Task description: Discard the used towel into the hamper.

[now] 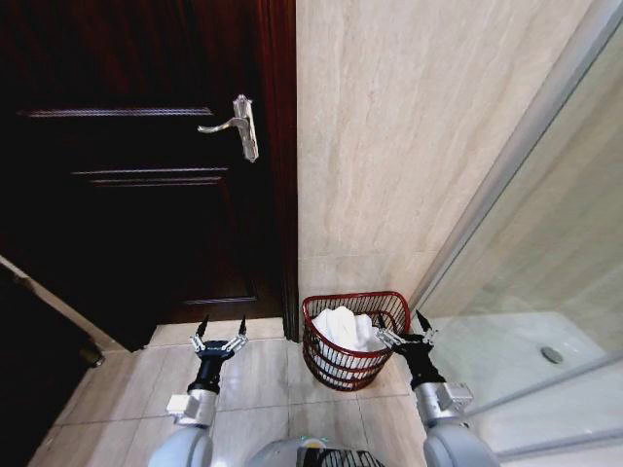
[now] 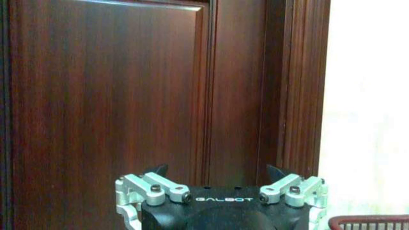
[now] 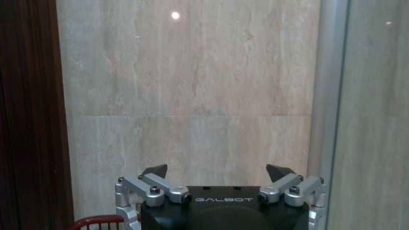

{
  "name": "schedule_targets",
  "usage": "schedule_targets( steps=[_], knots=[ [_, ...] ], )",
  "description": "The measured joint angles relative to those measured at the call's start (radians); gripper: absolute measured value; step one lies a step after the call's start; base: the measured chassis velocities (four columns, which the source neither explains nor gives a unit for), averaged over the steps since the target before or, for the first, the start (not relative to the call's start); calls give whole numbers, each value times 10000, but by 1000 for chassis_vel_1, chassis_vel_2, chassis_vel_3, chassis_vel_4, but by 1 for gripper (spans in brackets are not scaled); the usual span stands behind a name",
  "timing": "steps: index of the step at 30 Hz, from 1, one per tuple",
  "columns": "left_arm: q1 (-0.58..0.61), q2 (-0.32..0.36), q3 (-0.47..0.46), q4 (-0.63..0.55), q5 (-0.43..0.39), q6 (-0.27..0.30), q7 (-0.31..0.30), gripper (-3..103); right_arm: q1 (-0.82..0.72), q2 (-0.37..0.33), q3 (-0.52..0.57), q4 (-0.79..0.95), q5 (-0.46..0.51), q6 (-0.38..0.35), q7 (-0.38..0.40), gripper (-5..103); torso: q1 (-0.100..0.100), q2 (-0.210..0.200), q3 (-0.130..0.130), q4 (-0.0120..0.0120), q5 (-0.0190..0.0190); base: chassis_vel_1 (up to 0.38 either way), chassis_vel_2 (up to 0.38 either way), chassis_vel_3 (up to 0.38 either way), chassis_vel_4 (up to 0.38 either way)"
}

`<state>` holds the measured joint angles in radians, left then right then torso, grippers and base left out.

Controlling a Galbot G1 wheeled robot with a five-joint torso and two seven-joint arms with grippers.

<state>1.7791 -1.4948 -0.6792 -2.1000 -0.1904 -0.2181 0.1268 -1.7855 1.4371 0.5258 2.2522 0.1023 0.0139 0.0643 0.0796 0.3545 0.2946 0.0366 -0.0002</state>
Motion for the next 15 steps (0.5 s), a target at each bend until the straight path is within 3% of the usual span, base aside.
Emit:
schedule_targets(
  steps=[15],
  knots=[
    [160, -115, 53, -229, 19, 62, 166, 100, -605, -88, 21, -13, 85, 837, 341, 100, 0, 0, 0, -1, 2, 0, 0, 0, 0]
  ],
)
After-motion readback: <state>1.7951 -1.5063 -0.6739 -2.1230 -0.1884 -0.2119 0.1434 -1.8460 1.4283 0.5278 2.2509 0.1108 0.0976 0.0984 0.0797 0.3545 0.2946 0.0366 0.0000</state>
